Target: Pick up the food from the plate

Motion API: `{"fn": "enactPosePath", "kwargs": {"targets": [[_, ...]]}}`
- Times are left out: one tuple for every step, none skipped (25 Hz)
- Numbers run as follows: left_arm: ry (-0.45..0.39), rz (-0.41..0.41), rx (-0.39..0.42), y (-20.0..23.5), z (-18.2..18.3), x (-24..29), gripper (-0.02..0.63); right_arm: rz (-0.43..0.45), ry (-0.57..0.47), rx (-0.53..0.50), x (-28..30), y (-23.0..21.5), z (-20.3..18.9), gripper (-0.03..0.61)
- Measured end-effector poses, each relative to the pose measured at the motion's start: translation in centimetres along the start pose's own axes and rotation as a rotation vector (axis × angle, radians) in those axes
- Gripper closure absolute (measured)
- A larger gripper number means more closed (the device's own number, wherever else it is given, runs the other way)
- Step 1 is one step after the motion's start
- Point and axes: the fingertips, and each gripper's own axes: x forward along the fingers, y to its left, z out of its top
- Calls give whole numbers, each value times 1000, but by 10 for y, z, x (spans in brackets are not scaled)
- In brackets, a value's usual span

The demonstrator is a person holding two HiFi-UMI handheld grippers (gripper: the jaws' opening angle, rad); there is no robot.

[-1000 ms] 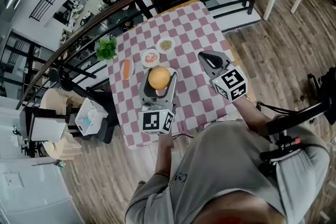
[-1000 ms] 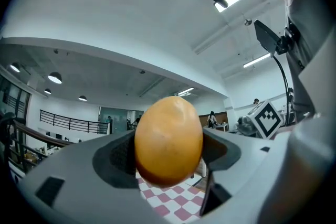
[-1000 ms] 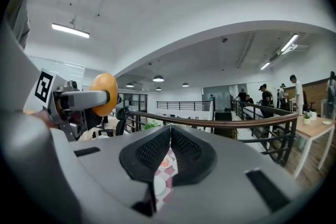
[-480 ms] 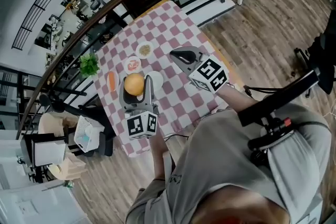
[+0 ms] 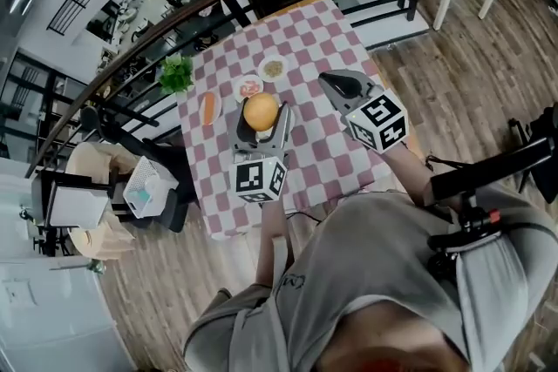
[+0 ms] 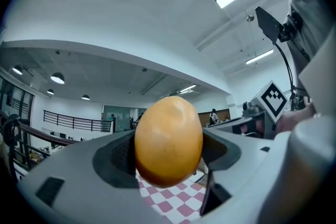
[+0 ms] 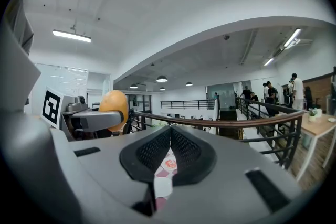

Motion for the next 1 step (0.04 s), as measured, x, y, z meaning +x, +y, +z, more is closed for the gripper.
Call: {"fn": "enactPosePath", "kwargs": {"targets": [[1, -6, 3, -1, -1, 0, 265, 0, -1, -4, 0, 3, 0, 565]]}}
